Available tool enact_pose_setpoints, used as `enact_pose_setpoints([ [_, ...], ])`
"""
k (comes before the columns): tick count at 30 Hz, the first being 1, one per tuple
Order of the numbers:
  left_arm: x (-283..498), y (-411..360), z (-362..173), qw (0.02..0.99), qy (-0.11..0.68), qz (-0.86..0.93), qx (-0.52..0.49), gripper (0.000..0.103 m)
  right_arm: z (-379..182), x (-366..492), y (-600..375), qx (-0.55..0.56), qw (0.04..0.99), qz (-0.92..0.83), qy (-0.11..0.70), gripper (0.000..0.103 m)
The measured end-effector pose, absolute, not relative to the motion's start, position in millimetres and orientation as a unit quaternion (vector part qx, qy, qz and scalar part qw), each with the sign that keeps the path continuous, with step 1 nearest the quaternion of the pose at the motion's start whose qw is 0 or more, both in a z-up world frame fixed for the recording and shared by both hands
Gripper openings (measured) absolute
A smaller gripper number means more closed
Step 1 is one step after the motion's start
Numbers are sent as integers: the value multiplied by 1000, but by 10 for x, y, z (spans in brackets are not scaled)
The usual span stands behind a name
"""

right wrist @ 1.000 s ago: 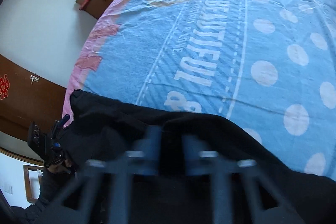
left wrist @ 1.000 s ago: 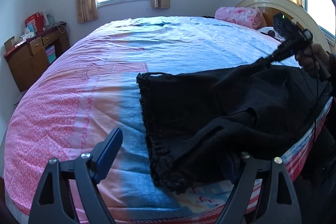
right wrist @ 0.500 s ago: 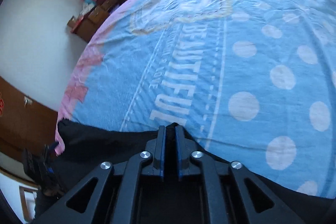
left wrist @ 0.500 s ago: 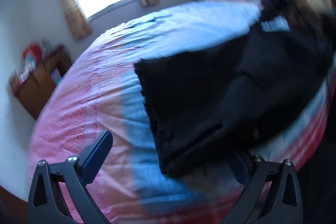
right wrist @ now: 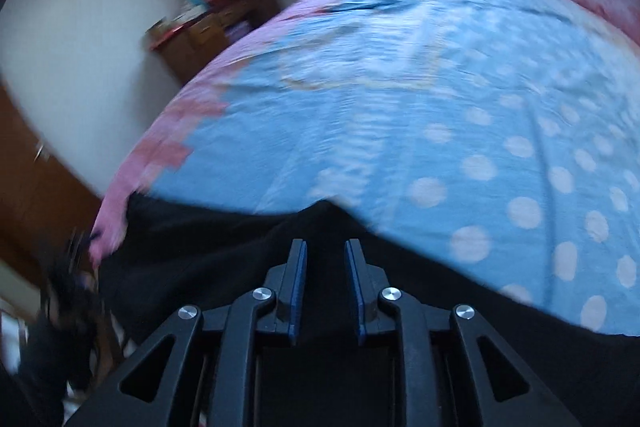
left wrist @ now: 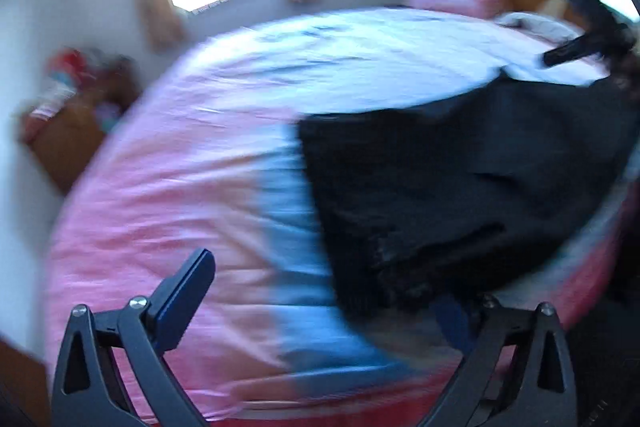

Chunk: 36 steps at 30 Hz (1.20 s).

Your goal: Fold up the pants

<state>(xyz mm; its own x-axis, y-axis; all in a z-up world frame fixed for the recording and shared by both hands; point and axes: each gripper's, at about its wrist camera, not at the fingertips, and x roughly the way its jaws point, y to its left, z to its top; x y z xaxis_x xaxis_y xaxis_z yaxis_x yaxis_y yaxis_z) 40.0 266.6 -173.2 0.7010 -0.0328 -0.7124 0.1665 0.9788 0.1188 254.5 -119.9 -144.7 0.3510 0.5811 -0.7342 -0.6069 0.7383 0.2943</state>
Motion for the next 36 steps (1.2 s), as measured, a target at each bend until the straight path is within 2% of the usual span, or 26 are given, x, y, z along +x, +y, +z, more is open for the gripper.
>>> enact_pose_setpoints([
  [4,191,2444,-1875,876,426,-91,208,101,-1420,2231,-1050,-54,812,389,431,25],
  [5,135,2479,-1912,870,440,-93,203,101,-1411,2147,-1046,-65,811,397,424,26],
  [7,64,2576,-1905,875,448,-87,160,101,-1417,2042,-1061,-75,809,405,418,26],
  [11,-133,2871,-1805,898,426,-104,-43,96,-1469,1879,-1152,-98,810,402,415,26],
  [12,-156,2907,-1781,897,416,-115,-97,93,-1476,1829,-1175,-107,811,400,414,26],
  [14,-144,2893,-1757,896,404,-118,-141,87,-1498,1681,-1238,-134,812,397,405,26],
  [16,-55,2835,-1744,895,399,-122,-155,79,-1552,1486,-1300,-171,813,394,394,26],
  [18,74,2805,-1775,891,403,-122,-169,65,-1640,1312,-1370,-202,810,390,388,26],
  [20,241,2784,-1823,884,415,-118,-180,57,-1753,1135,-1421,-238,806,384,383,26],
  [23,336,2765,-1827,889,416,-97,-164,38,-1940,929,-1513,-280,795,378,382,26],
  [26,344,2783,-1769,896,402,-87,-171,28,-2036,867,-1591,-291,803,361,375,26],
  [36,539,2773,-1731,904,396,-72,-144,20,-2216,1027,-1437,-316,803,345,370,26],
])
